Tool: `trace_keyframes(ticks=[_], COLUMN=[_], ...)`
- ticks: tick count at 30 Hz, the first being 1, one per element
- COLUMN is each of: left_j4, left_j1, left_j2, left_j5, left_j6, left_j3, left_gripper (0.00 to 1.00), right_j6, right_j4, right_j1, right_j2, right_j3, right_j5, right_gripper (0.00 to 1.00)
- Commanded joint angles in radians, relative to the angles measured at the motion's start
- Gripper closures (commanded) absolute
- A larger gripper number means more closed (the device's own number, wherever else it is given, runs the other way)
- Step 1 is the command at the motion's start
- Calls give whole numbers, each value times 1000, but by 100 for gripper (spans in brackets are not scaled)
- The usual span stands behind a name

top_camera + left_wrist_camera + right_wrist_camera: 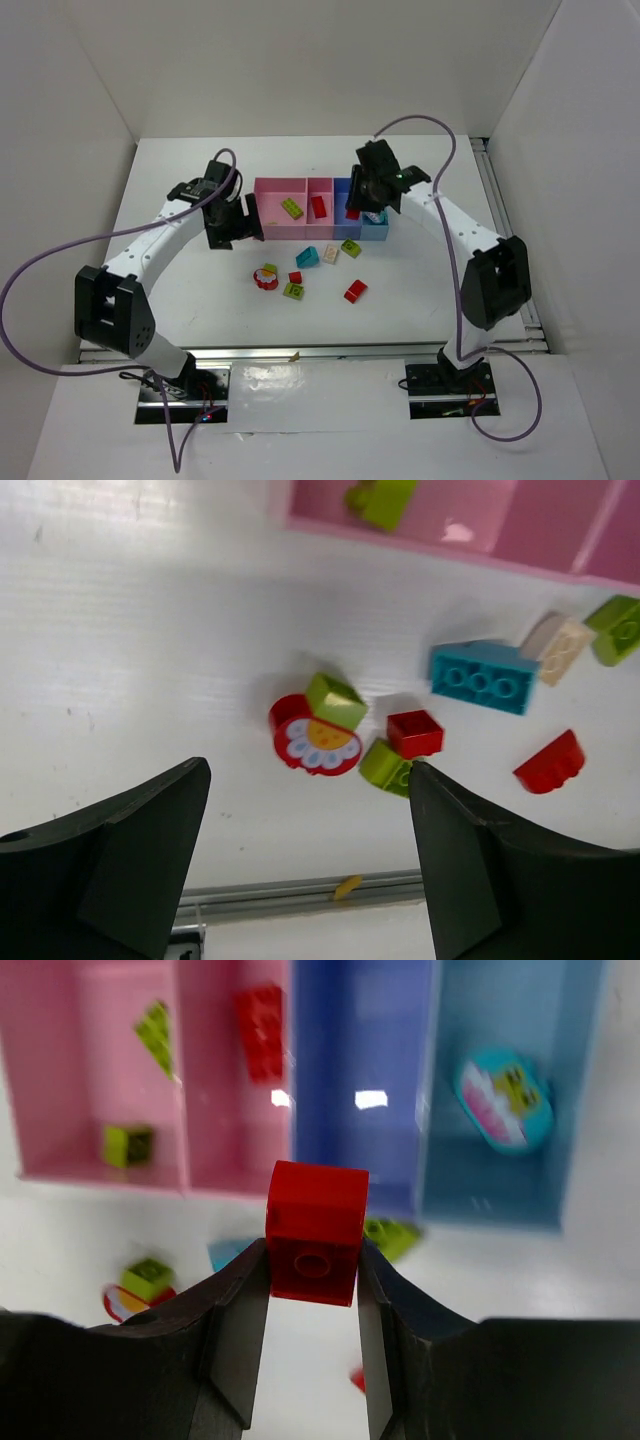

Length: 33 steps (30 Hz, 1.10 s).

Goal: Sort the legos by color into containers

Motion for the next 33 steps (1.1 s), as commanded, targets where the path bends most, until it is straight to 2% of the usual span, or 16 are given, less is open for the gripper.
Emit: trace_keyframes(ticks=[1,2,7,13,15,18,19,22,23,29,33], left_j4=[9,9,33,46,56,76,76,64,64,64,55], left_j1=[14,23,23,23,23,23,23,2,-13,-70,-135], left_j2=[-81,-91,-104,-104,-104,-91,-75,-48,-48,40,109], left_j5=[56,68,156,130,121,121,134,105,90,26,-71], left_j6=[-42,-52,-43,-43,-34,-10,1,26,26,95,147], left_j3=[-76,-93,-199,-259,-269,-269,-260,-214,-203,-125,-59], left_gripper=[9,9,9,9,9,8,8,7,7,7,5], right_j6=[-60,-71,-80,-99,-99,-99,-99,-99,-99,-117,-126], right_j4=[34,34,76,86,95,95,86,63,63,40,49], right_j1=[16,16,27,45,56,56,56,56,56,56,45], right_j2=[115,165,291,410,434,471,471,480,468,390,277], right_j3=[133,205,363,480,489,524,524,561,561,543,440], right_j5=[-33,-33,-63,-73,-73,-63,-63,-63,-63,7,56], right_gripper=[67,67,67,67,64,55,51,31,29,28,28])
